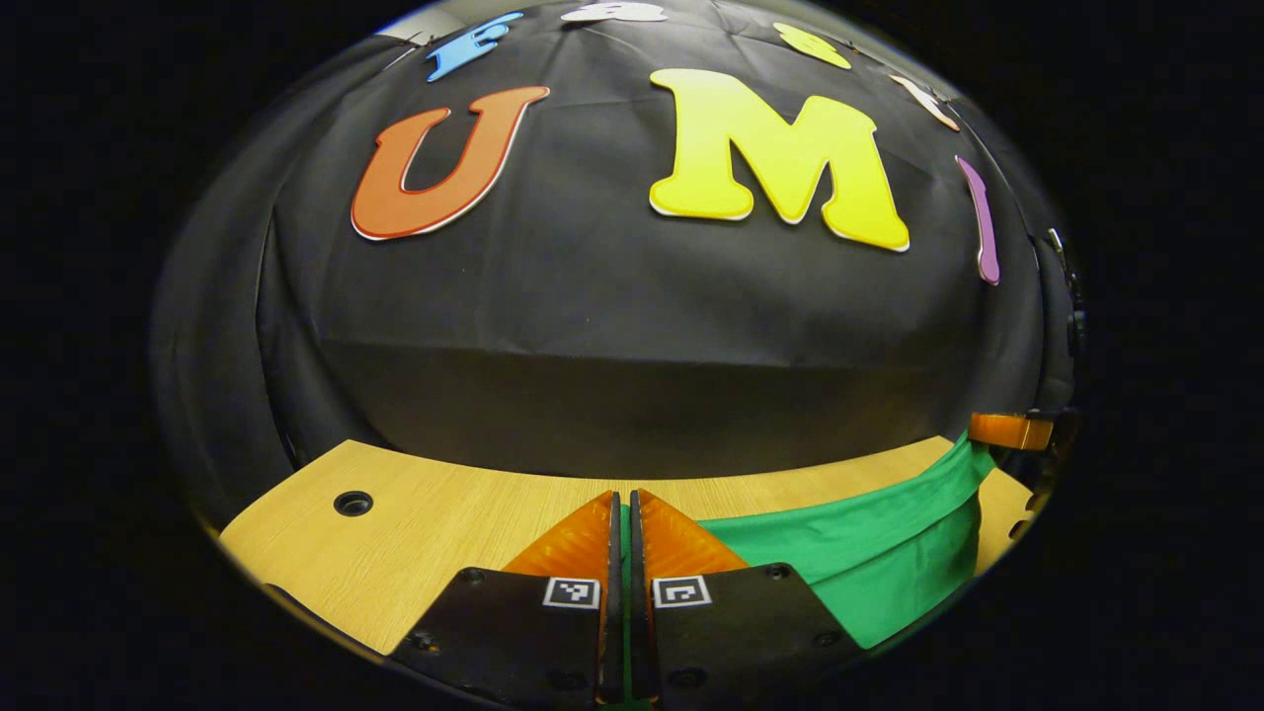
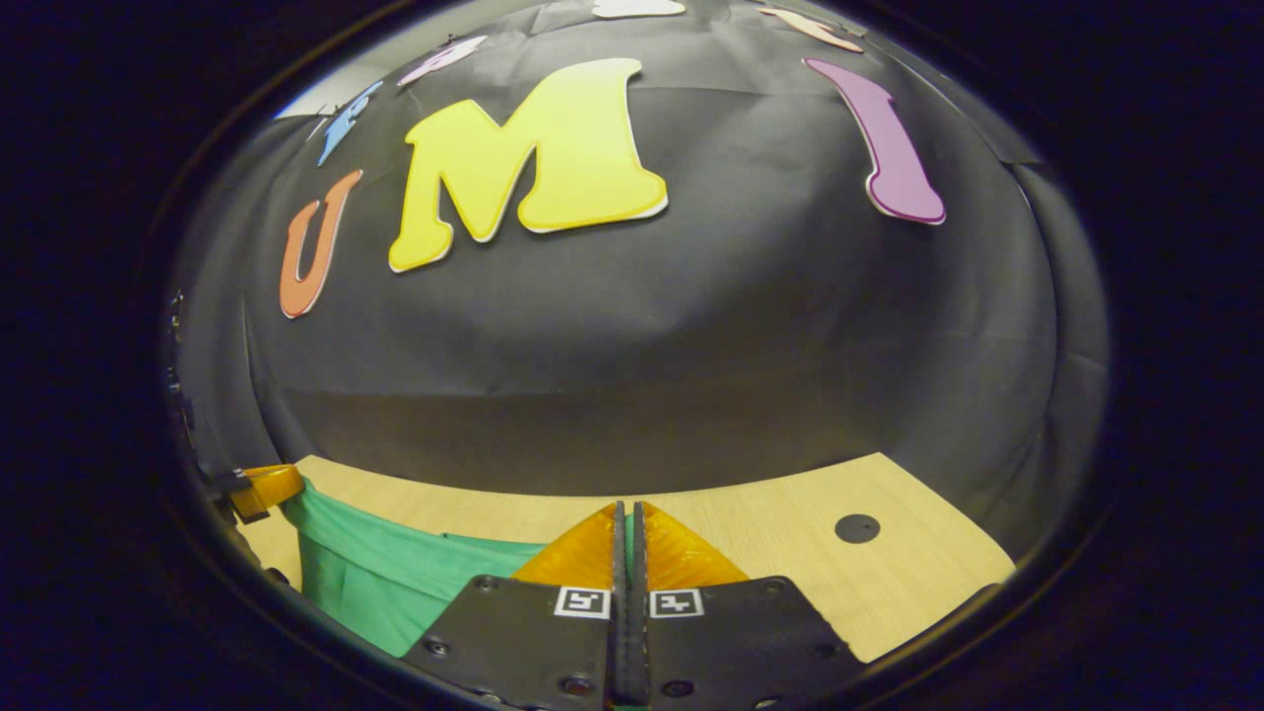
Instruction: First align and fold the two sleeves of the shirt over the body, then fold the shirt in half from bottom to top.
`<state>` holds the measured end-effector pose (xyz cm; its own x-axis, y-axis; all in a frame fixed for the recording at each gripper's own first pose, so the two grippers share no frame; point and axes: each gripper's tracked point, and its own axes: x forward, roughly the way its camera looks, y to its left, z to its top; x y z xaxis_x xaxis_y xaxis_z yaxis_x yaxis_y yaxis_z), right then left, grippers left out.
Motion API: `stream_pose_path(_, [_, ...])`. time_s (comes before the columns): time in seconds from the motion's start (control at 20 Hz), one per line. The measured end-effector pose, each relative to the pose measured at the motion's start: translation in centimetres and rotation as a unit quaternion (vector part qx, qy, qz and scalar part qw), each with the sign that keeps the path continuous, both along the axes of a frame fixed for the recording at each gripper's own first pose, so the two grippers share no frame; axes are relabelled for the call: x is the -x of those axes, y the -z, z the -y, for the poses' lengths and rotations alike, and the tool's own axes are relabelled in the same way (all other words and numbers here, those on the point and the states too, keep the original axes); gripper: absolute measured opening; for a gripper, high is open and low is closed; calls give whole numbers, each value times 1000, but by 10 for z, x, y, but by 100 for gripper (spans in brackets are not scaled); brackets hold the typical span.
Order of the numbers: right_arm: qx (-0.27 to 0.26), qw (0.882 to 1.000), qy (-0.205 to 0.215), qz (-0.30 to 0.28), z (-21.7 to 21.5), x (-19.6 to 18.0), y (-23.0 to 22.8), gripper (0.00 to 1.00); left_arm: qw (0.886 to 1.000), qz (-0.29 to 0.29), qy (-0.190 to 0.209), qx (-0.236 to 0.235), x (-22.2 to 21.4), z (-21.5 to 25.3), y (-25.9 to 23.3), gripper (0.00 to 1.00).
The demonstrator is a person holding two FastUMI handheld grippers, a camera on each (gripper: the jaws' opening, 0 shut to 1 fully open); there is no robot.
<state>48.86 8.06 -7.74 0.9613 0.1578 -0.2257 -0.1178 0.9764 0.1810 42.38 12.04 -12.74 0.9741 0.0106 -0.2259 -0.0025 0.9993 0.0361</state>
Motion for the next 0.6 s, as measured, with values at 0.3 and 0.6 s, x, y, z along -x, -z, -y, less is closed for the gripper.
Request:
stream_pose_path(0.3, [62,998,15,14,-5,-13,20,28,1000,-9,-8,-24,-8,-14,17,11])
stream_pose_path(0.6, [69,997,40,-6,3,2,15,98,999,-23,-38,-29,5,-20,17,97])
